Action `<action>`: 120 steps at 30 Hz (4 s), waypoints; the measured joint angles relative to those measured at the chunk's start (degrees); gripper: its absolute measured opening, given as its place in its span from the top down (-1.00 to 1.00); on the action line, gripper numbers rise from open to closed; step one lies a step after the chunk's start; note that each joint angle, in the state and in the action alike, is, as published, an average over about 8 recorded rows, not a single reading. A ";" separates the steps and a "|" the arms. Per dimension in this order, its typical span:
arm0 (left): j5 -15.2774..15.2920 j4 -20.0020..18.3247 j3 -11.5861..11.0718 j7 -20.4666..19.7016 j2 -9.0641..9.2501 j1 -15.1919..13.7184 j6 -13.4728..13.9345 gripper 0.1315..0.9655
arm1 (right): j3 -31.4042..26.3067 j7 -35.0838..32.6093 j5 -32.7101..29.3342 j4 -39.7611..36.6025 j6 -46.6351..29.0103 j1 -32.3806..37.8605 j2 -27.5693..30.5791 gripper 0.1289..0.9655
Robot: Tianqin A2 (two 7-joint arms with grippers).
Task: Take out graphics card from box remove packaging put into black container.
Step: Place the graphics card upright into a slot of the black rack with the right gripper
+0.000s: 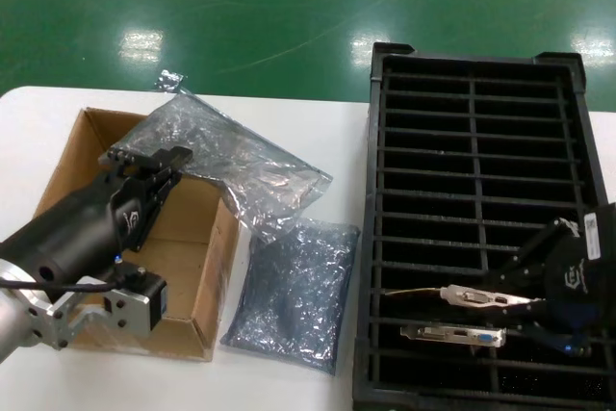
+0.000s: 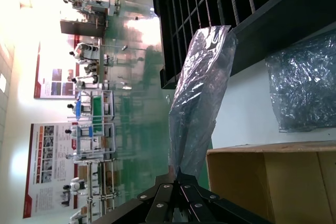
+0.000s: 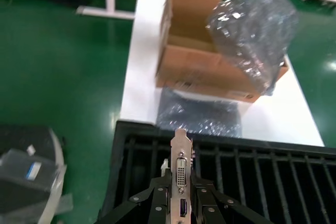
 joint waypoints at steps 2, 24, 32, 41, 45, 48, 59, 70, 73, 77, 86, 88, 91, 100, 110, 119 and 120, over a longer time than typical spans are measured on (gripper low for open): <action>0.00 0.00 0.00 0.00 0.00 0.00 0.00 0.98 | -0.62 -0.73 -0.68 -0.35 -1.46 1.05 -0.44 0.85; 0.00 0.00 0.00 0.00 0.00 0.00 0.00 0.98 | -5.73 -3.46 -6.20 -6.66 -8.82 9.16 -6.17 0.85; 0.00 0.00 0.00 0.00 0.00 0.00 0.00 0.98 | -7.56 -2.42 -8.24 -9.24 -9.06 11.19 -7.74 0.85; 0.00 0.00 0.00 0.00 0.00 0.00 0.00 0.98 | -9.23 -1.43 -7.93 -9.31 -9.12 11.94 -7.01 0.85; 0.00 0.00 0.00 0.00 0.00 0.00 0.00 0.98 | -9.71 -1.30 -7.98 -9.46 -9.12 12.07 -6.95 0.85; 0.00 0.00 0.00 0.00 0.00 0.00 0.00 0.98 | -9.93 -1.37 -8.35 -9.68 -9.11 12.18 -7.19 0.85; 0.00 0.00 0.00 0.00 0.00 0.00 0.00 0.98 | -9.74 -1.23 -8.87 -8.76 -9.09 12.69 -7.74 0.85; 0.00 0.00 0.00 0.00 0.00 0.00 0.00 0.98 | -9.70 -0.70 -7.38 -6.14 -9.12 12.02 -6.15 0.85; 0.00 0.00 0.00 0.00 0.00 0.00 0.00 0.98 | -9.69 -0.66 -7.15 -5.85 -9.12 11.66 -5.84 0.85; 0.00 0.00 0.00 0.00 0.00 0.00 0.00 0.98 | -9.74 -0.63 -6.93 -5.69 -9.12 11.35 -5.63 0.85; 0.00 0.00 0.00 0.00 0.00 0.00 0.00 0.98 | -9.98 -1.56 -8.12 -7.73 -9.09 11.46 -6.78 0.85; 0.00 0.00 0.00 0.00 0.00 0.00 0.00 0.98 | -10.01 -1.82 -8.52 -8.35 -9.08 11.56 -7.14 0.85; 0.00 0.00 0.00 0.00 0.00 0.00 0.00 0.98 | -10.06 -2.11 -9.03 -9.13 -9.08 11.69 -7.58 0.85; 0.00 0.00 0.00 0.00 0.00 0.00 0.00 0.98 | -10.39 -2.37 -10.11 -10.22 -9.09 12.03 -8.60 0.85; 0.00 0.00 0.00 0.00 0.00 0.00 0.00 0.98 | -10.89 -2.54 -12.03 -10.28 -9.05 12.15 -10.66 0.85; 0.00 0.00 0.00 0.00 0.00 0.00 0.00 0.98 | -10.93 -2.87 -12.54 -10.44 -9.05 12.05 -11.97 0.85; 0.00 0.00 0.00 0.00 0.00 0.00 0.00 0.98 | -10.90 -2.89 -12.52 -10.40 -9.05 12.03 -12.03 0.85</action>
